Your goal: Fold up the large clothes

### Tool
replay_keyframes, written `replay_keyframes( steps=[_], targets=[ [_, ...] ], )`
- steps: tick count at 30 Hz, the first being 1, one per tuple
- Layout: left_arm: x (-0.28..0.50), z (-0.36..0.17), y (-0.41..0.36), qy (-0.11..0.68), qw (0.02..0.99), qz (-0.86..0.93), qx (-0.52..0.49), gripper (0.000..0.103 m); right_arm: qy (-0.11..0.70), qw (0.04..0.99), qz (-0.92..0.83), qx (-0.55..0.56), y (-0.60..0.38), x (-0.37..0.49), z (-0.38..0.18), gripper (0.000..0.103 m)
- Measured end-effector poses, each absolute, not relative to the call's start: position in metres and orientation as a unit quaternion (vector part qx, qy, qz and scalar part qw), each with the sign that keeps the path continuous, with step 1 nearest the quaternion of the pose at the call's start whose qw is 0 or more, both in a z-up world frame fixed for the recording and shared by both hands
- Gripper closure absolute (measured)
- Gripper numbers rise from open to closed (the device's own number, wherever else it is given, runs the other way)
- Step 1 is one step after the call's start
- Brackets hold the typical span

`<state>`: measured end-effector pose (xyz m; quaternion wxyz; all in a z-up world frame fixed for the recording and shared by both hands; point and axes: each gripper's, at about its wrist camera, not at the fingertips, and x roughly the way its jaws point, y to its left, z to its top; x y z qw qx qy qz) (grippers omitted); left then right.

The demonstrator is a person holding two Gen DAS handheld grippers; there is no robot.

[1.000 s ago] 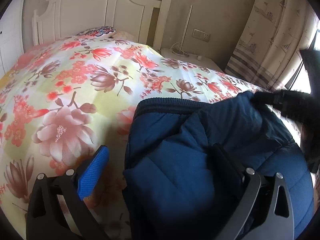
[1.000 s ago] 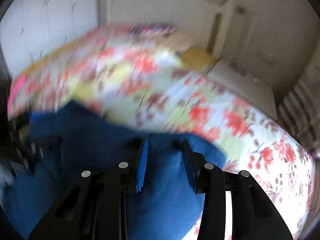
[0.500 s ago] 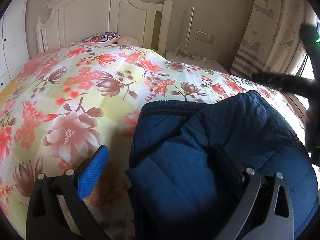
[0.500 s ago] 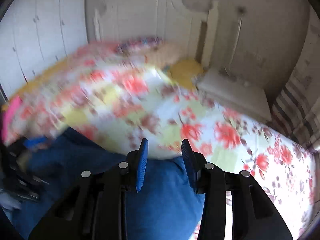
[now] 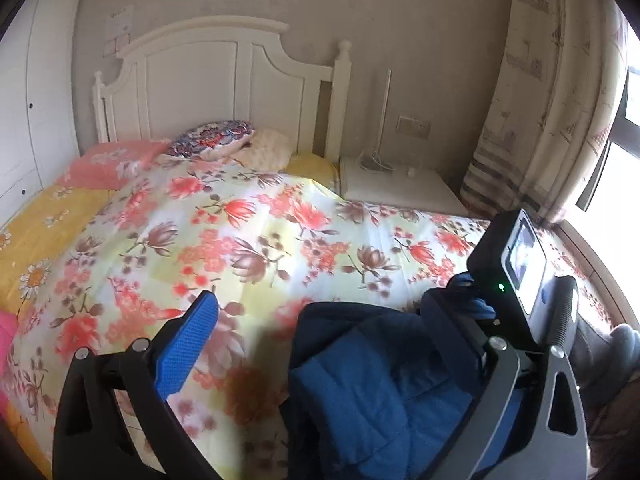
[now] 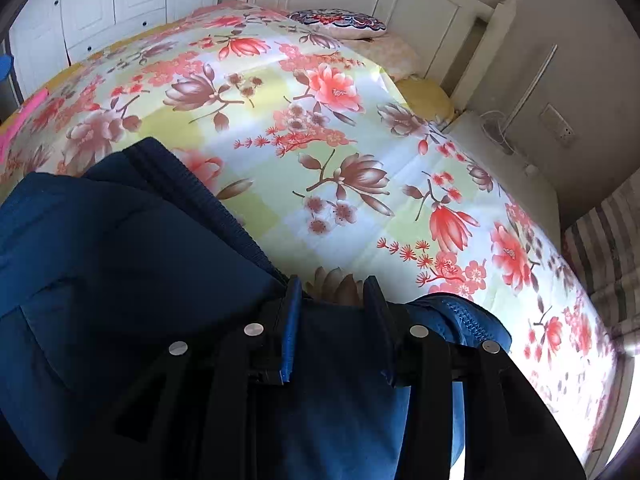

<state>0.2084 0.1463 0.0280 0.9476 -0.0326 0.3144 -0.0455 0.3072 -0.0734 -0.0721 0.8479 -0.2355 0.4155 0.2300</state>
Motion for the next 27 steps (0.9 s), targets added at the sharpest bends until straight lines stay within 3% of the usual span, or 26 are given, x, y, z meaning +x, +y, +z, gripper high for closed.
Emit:
replay_keyframes(
  steps=[5, 7, 9, 13, 17, 20, 23, 27],
  targets=[
    [0.246, -0.060, 0.134, 0.428, 0.903, -0.024, 0.025, 0.002, 0.413, 0.857, 0.250, -0.182, -0.087, 0.310, -0.067, 0.061],
    [0.248, -0.077, 0.151, 0.423, 0.904, -0.054, -0.039, 0.002, 0.414, 0.861, 0.260, -0.139, -0.099, 0.314, -0.058, 0.062],
    [0.248, -0.081, 0.163, 0.428, 0.899, -0.065, -0.073, 0.002, 0.397, 0.874, 0.261, -0.103, -0.111, 0.313, -0.045, 0.062],
    [0.241, -0.076, 0.151, 0.413, 0.909, -0.044, -0.033, 0.002, 0.344, 0.919, 0.188, -0.048, -0.150, 0.309, -0.020, 0.062],
    [0.240, -0.081, 0.158, 0.416, 0.906, -0.055, -0.058, 0.002, 0.417, 0.890, 0.181, -0.020, -0.169, 0.334, -0.072, 0.061],
    [0.245, -0.083, 0.161, 0.418, 0.904, -0.059, -0.065, 0.002, 0.394, 0.900, 0.187, 0.001, -0.174, 0.328, -0.073, 0.061],
    [0.245, -0.083, 0.161, 0.417, 0.905, -0.059, -0.064, 0.002, 0.396, 0.904, 0.154, -0.048, -0.161, 0.316, -0.054, 0.062],
    [0.244, -0.082, 0.158, 0.414, 0.907, -0.053, -0.056, 0.002, 0.327, 0.922, 0.195, -0.074, -0.152, 0.254, -0.011, 0.062]
  ],
)
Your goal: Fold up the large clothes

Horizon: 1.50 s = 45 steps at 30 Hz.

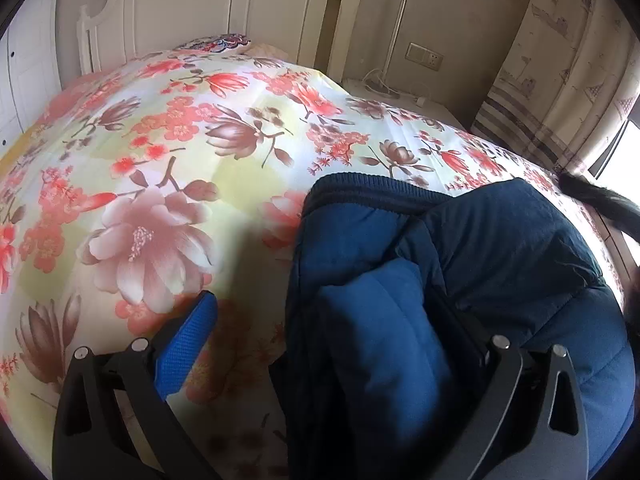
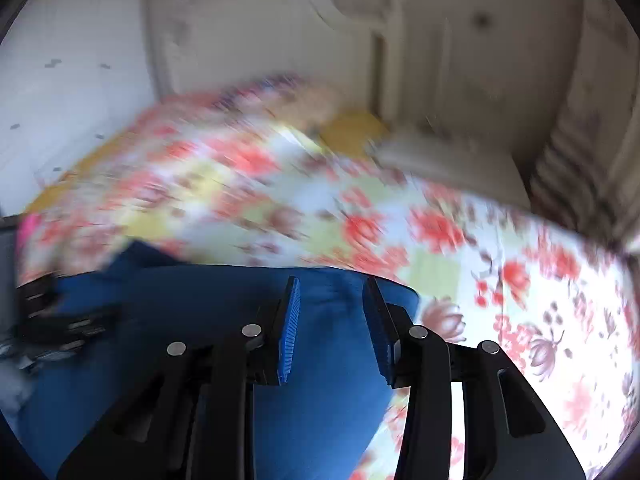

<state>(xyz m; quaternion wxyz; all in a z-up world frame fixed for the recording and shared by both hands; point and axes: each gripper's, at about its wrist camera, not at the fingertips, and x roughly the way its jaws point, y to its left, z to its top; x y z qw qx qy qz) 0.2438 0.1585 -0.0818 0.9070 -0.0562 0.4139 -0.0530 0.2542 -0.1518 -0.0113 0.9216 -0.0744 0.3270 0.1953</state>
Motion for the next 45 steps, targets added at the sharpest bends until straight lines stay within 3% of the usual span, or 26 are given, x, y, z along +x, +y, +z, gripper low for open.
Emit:
replay_keyframes(
  steps=[4, 7, 8, 13, 20, 27, 37, 45],
  targets=[
    [0.244, -0.082, 0.158, 0.413, 0.908, -0.052, -0.055, 0.002, 0.296, 0.900, 0.299, -0.111, -0.132, 0.163, 0.002, 0.060],
    [0.244, -0.081, 0.158, 0.412, 0.908, -0.050, -0.053, 0.002, 0.326, 0.862, 0.319, -0.220, -0.099, 0.122, -0.037, 0.051],
    [0.243, -0.079, 0.157, 0.410, 0.910, -0.046, -0.045, 0.002, 0.287, 0.878, 0.299, -0.241, -0.096, 0.109, -0.047, 0.050],
    [0.210, -0.046, 0.150, 0.377, 0.926, 0.030, 0.016, 0.002, 0.288, 0.889, 0.295, -0.202, -0.114, 0.095, -0.034, 0.050],
    [0.089, 0.010, 0.132, 0.277, 0.955, 0.062, 0.088, 0.002, 0.244, 0.887, 0.330, -0.210, -0.130, 0.038, -0.033, 0.048],
    [0.058, -0.045, 0.104, 0.314, 0.940, 0.042, 0.124, 0.002, 0.275, 0.880, 0.353, -0.160, -0.130, 0.050, -0.057, 0.046],
    [0.057, -0.053, 0.114, 0.317, 0.944, 0.035, 0.080, 0.002, 0.219, 0.895, 0.336, -0.196, -0.128, 0.011, -0.025, 0.047],
    [0.057, -0.059, 0.116, 0.316, 0.945, 0.031, 0.074, 0.002, 0.278, 0.880, 0.335, -0.192, -0.119, 0.029, -0.071, 0.045]
  ],
)
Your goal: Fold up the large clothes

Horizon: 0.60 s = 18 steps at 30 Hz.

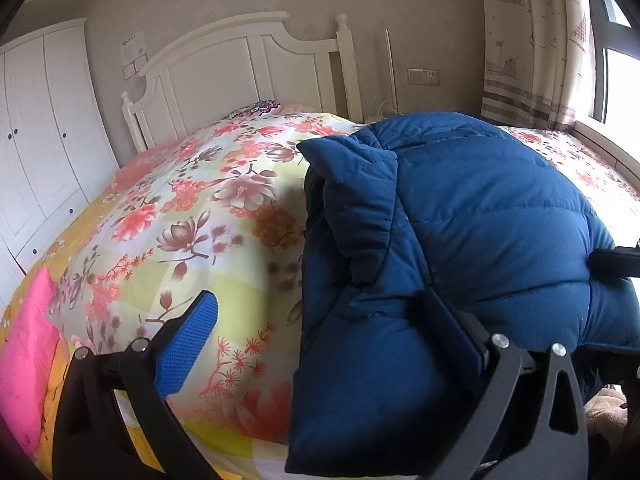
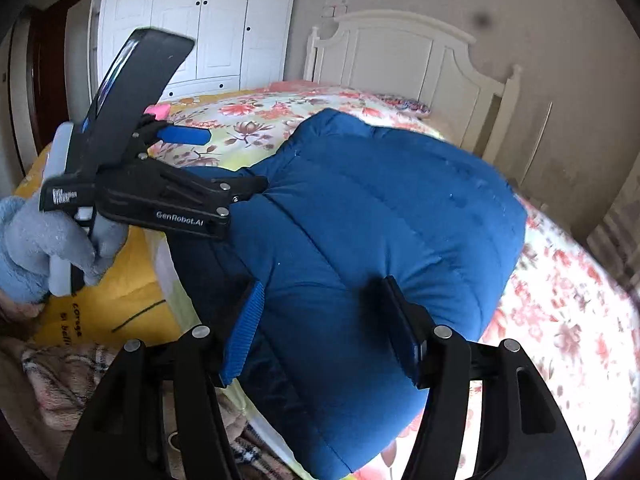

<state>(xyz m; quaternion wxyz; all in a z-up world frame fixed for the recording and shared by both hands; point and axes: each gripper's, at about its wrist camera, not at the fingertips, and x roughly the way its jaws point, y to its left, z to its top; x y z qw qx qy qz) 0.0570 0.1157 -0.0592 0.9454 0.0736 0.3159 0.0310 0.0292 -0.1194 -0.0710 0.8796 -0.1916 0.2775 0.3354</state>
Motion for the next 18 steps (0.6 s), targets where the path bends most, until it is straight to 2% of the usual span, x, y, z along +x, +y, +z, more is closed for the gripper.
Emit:
replay_keyframes(
  steps=[7, 11, 13, 15, 18],
  targets=[
    [0.059, -0.066, 0.124, 0.321, 0.946, 0.014, 0.039, 0.002, 0.277, 0.881, 0.334, -0.191, -0.118, 0.029, -0.074, 0.045],
    [0.064, -0.059, 0.152, 0.356, 0.932, -0.052, -0.054, 0.002, 0.292, 0.874, 0.352, -0.164, -0.126, 0.028, -0.060, 0.044],
    [0.068, -0.057, 0.173, 0.367, 0.918, -0.095, -0.119, 0.002, 0.298, 0.872, 0.378, -0.083, -0.149, 0.038, -0.047, 0.037],
    [0.078, -0.060, 0.197, 0.384, 0.898, -0.114, -0.183, 0.002, 0.301, 0.877, 0.374, 0.007, -0.176, 0.054, -0.044, 0.006],
    [0.102, -0.069, 0.217, 0.416, 0.867, -0.143, -0.233, 0.002, 0.335, 0.862, 0.362, 0.119, -0.207, 0.083, -0.056, 0.006]
  ],
)
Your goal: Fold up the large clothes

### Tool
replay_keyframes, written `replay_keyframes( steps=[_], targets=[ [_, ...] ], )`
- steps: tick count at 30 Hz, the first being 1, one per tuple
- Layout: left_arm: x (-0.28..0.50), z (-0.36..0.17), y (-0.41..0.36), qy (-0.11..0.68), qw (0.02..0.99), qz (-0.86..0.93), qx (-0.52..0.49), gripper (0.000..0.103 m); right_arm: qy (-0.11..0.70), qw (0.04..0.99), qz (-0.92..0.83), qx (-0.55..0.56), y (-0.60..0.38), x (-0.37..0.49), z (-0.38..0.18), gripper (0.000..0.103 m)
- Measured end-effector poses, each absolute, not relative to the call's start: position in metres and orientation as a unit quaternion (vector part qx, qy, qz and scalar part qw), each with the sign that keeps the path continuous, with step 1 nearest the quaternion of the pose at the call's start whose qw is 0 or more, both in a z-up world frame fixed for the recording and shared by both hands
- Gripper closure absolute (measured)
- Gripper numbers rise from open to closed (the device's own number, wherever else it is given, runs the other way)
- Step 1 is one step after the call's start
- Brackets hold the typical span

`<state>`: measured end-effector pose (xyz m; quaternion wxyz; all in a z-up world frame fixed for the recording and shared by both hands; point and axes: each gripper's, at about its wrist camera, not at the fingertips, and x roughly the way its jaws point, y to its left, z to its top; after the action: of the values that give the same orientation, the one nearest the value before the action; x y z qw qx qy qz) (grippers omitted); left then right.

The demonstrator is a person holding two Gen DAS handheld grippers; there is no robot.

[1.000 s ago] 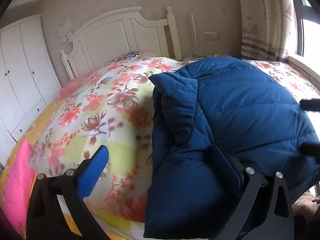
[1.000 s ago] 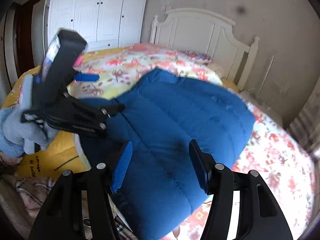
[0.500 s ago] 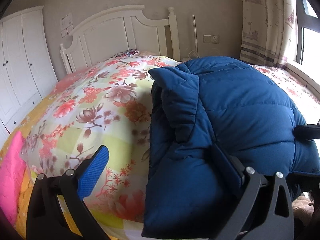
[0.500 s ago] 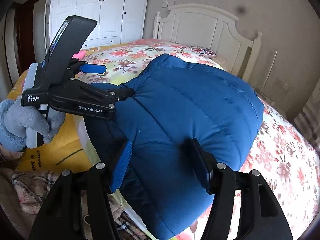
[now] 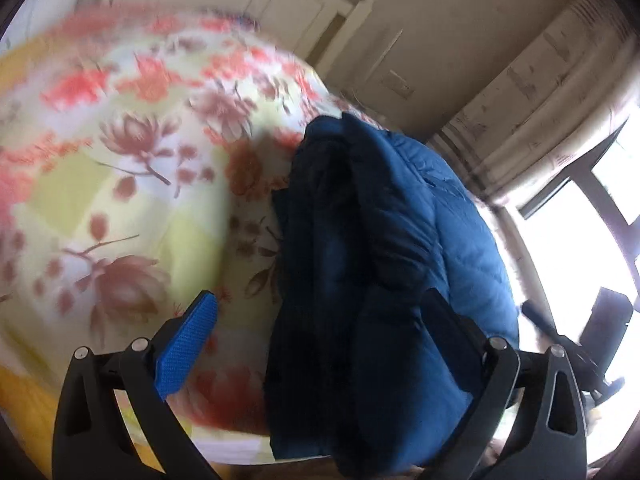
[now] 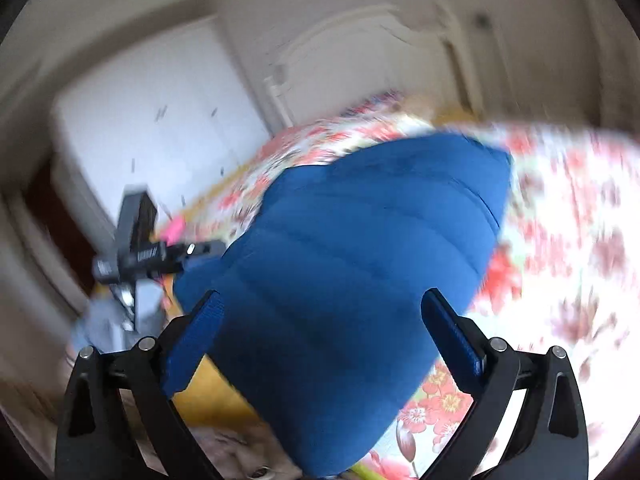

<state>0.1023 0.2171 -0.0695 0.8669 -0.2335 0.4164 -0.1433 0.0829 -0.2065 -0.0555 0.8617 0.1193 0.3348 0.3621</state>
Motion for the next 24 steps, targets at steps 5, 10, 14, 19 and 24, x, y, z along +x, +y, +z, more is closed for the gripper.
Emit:
replay_keyframes(
  steps=[5, 10, 14, 19, 24],
  targets=[
    [0.143, -0.105, 0.211, 0.482, 0.806, -0.202, -0.278, 0.002, 0.415, 0.817, 0.341, 0.208, -0.222, 0.120, -0.098, 0.006],
    [0.144, -0.106, 0.207, 0.469, 0.811, -0.214, -0.277, 0.002, 0.441, 0.777, 0.373, 0.251, -0.218, 0.130, -0.123, 0.004],
    [0.140, -0.112, 0.207, 0.462, 0.787, -0.263, -0.313, 0.031, 0.423, 0.792, 0.377, 0.227, -0.214, 0.123, -0.120, 0.015],
    [0.129, -0.087, 0.191, 0.420, 0.825, -0.253, -0.281, 0.049, 0.371, 0.840, 0.357, 0.173, -0.214, 0.098, -0.104, 0.031],
    [0.149, -0.069, 0.150, 0.382, 0.835, -0.276, -0.282, 0.053, 0.302, 0.891, 0.311, 0.132, -0.245, 0.095, -0.074, 0.036]
  ],
)
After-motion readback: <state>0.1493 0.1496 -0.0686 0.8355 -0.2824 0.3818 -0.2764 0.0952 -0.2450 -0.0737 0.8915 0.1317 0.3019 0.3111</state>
